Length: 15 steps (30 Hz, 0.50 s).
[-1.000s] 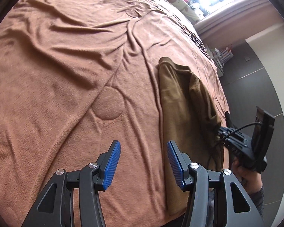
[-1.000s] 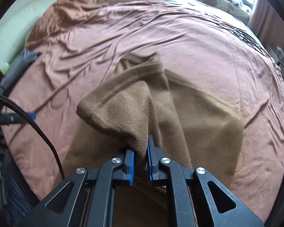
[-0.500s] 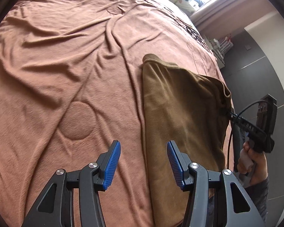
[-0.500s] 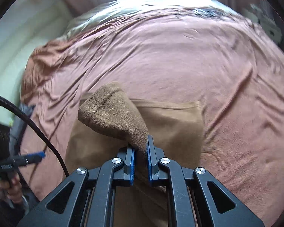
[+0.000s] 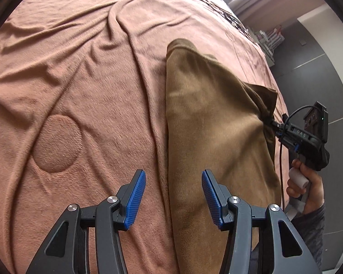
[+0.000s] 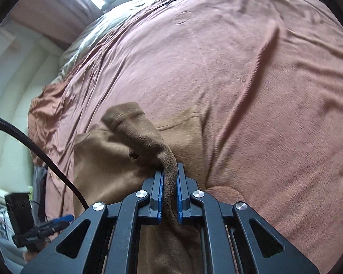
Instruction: Fold small clothes
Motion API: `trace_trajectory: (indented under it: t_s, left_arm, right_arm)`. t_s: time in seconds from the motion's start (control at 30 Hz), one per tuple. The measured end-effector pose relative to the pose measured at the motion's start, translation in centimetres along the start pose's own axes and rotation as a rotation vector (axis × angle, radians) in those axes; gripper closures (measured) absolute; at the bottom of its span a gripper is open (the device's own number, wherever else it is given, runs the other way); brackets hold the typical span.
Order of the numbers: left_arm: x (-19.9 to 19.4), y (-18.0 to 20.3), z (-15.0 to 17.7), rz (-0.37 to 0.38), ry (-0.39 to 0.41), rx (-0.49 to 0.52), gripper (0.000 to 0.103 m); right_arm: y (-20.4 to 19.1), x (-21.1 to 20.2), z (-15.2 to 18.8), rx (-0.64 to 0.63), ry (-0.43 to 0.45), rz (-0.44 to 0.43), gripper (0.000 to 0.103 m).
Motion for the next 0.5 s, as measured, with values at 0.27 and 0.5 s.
trace_trajectory:
  t_s: [0.27,0.5]
  left_arm:
    - [0.2,0.4,0.9,-0.01,-0.009,0.011,0.05]
    - [0.4,0.5,3.3,-0.012,-0.039,0.022,0.05]
  right_arm:
    - [0.0,-2.0,0.4,-0.001,0.027,0.015,0.095]
    - [-0.5,-5.2,1.6,-0.008,0.043,0.017,0.048]
Point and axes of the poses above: each gripper's, at about its wrist camera, not at the fingertips, and x roughly the way its jaws point, y to its right, z to its underside, the point moved 8 cm from there along x, roughly the way its jaws point, and after that the axes turned 4 degrees about -y, right-handed, at the moved point
